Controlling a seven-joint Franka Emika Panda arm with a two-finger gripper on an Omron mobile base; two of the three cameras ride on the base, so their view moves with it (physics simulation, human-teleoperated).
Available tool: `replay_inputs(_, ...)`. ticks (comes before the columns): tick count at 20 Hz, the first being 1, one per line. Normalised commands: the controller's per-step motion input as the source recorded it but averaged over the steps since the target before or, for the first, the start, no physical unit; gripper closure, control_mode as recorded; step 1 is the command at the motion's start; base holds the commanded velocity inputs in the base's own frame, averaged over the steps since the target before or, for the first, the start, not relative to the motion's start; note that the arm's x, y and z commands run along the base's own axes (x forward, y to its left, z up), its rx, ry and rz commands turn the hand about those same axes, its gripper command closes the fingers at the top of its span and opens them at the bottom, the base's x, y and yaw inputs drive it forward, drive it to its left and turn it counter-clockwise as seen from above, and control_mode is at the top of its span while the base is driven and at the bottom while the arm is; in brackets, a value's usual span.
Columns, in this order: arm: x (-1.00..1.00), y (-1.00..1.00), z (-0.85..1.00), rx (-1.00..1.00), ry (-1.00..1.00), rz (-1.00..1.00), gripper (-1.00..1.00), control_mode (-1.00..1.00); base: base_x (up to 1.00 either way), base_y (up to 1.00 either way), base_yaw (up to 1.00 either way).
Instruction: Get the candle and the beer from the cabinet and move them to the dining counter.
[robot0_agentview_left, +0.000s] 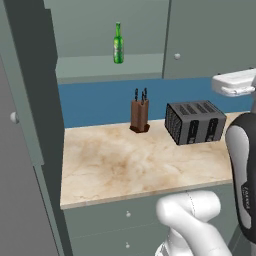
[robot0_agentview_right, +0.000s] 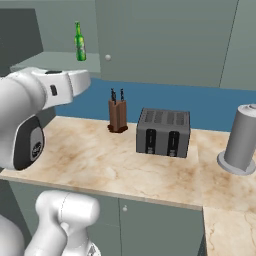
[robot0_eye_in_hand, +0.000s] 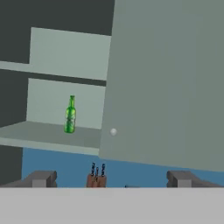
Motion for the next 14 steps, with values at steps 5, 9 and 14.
replay_inputs(5, 0.00, 0.00, 0.00, 0.00, -0.15, 0.00, -1.00, -1.00, 0.00, 0.00, 0.00)
replay_inputs(9, 0.00, 0.00, 0.01, 0.00, 0.00, 0.00, -1.00, -1.00, 0.00, 0.00, 0.00)
replay_inputs(14, 0.00, 0.00, 0.00, 0.00, 0.00, 0.00, -1.00, -1.00, 0.00, 0.00, 0.00)
